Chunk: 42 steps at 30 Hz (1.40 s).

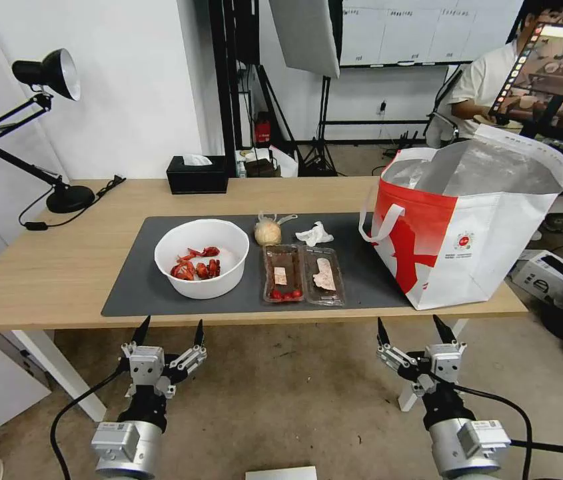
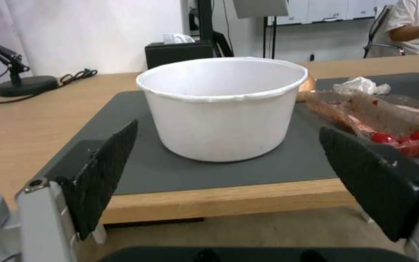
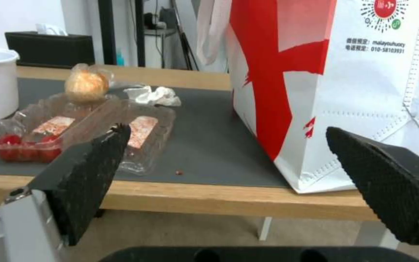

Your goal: Pick up the trash from the table and place it into the takeout bag.

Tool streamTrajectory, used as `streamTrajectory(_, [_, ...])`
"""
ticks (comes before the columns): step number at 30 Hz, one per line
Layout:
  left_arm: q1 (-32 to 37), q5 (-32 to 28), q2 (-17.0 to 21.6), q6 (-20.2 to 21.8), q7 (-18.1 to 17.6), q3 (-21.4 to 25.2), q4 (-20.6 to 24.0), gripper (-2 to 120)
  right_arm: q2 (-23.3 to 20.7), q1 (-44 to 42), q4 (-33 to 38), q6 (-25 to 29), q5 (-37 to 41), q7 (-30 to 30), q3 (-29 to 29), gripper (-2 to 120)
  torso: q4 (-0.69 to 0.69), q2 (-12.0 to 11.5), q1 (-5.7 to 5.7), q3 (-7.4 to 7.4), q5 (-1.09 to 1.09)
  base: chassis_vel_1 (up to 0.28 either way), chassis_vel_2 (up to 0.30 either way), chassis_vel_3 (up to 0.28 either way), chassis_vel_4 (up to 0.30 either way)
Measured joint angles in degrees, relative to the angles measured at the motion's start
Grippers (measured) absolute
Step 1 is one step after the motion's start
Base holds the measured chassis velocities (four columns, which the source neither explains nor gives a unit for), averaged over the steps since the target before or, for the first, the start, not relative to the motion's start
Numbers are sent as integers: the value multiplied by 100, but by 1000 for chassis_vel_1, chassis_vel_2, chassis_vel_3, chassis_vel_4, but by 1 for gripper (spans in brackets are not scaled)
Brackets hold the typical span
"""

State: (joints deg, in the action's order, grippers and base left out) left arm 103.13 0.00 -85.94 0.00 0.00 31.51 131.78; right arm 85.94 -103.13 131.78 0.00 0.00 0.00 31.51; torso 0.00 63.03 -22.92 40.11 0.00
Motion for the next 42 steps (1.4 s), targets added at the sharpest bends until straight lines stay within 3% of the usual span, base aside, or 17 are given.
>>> streamTrajectory(23, [0,-4,0,2,-2,0,1,100,-8,1,1,-8,6,-2,1,100,-1,0,0,0,0,0,0,0,0])
streamTrajectory(26, [7,-95,-4,114,-47,22,48,100,-65,7,19,-75,50,-24,25,100,0,0,0,0,-1,0,0,0,0])
streamTrajectory(28, [38,-405,-23,513,-221,121,233,100,-146,16,51,-191,123,-70,56,100,-1,0,0,0,2,0,0,0,0])
streamTrajectory(29, [38,-405,-23,513,-221,121,233,100,-146,16,51,-191,123,-70,56,100,-1,0,0,0,2,0,0,0,0])
streamTrajectory(32, [100,-1041,-63,1301,-559,310,588,100,-628,97,269,-852,542,-334,296,100,0,0,0,0,1,0,0,0,0])
streamTrajectory(34, [106,-1117,-64,1362,-592,331,617,100,-749,118,324,-1021,650,-403,357,100,0,0,0,0,2,0,0,0,0])
streamTrajectory(36, [115,-1219,-63,1416,-614,356,631,100,-1112,183,481,-1529,975,-608,530,100,0,0,0,0,-1,0,0,0,0])
streamTrajectory(42, [110,-1218,-62,1346,-595,354,594,100,-1261,247,481,-1762,1159,-705,572,100,0,0,0,0,0,0,0,0,0])
